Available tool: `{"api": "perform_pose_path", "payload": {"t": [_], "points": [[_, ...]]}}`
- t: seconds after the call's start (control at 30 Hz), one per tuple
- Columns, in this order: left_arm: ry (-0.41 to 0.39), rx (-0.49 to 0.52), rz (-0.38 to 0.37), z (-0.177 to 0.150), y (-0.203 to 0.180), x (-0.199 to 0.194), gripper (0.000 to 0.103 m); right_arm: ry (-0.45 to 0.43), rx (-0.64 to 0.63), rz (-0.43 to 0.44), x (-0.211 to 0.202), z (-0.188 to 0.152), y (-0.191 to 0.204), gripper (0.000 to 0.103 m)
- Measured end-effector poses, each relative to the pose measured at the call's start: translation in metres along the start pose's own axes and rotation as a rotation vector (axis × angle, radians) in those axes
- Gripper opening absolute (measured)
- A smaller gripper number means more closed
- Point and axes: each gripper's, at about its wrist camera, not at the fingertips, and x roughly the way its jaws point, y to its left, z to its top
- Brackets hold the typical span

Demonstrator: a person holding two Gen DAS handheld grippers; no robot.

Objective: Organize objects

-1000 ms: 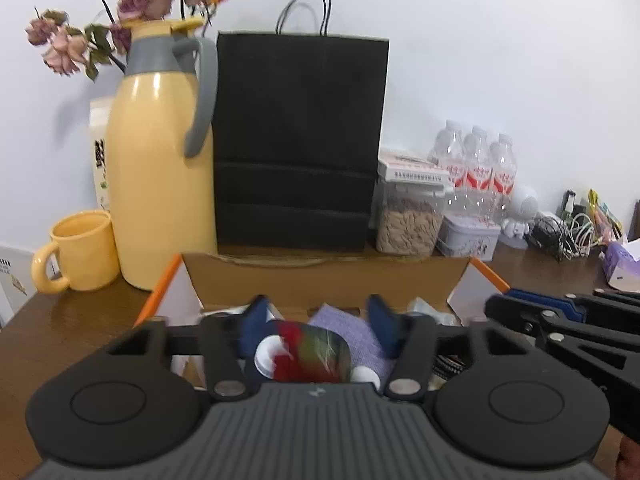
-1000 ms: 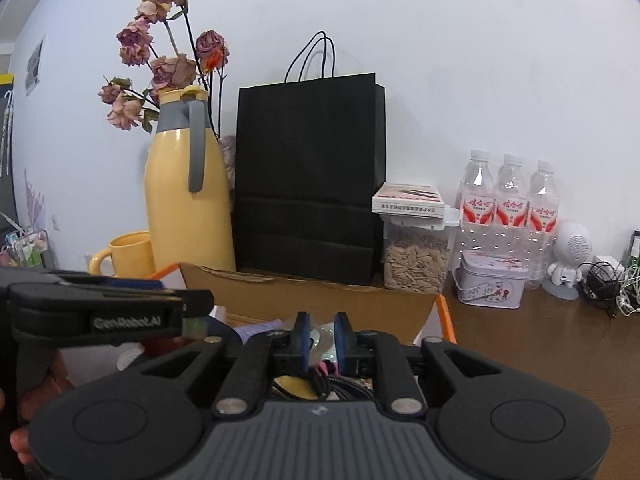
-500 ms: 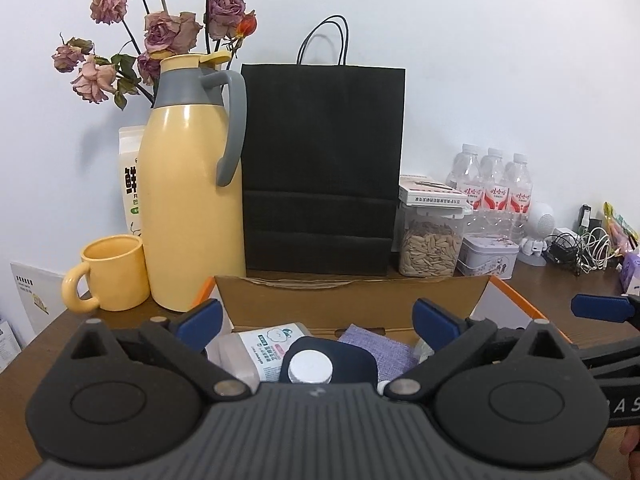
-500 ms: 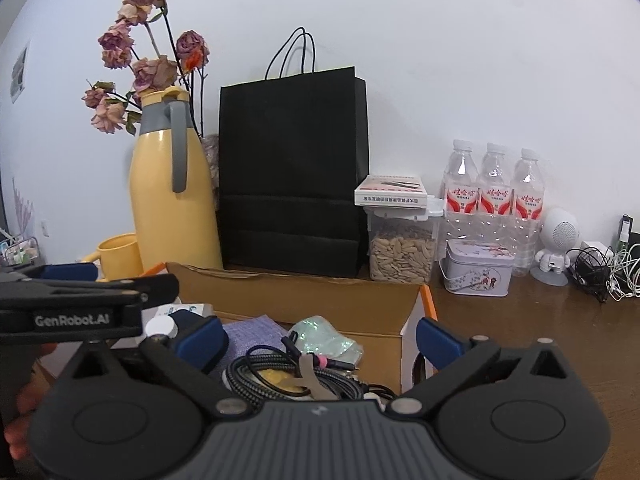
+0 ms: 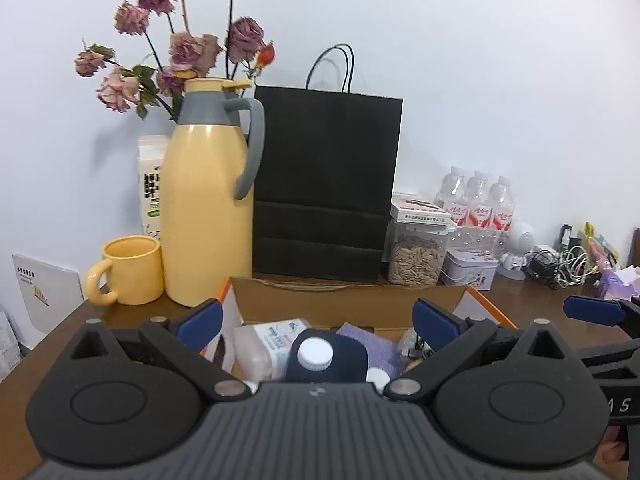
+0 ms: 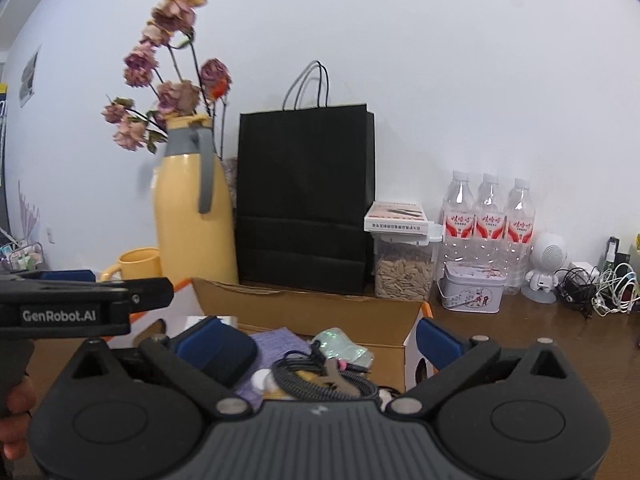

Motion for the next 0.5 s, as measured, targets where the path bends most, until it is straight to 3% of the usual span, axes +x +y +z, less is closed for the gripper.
{"api": "perform_pose_path", "payload": {"t": [0.2, 0.5], "points": [[0.061, 0.050, 0.026, -0.011, 0.005, -0.039, 0.103, -0.005, 0.050, -0.006, -0.043, -0.003, 0.012, 0.103], [0.164, 0.042, 0.040, -0.034, 0.022, -0.085, 0.103, 0.075, 0.056, -0.025, -0.085, -0.026, 0.028, 0.103]]}}
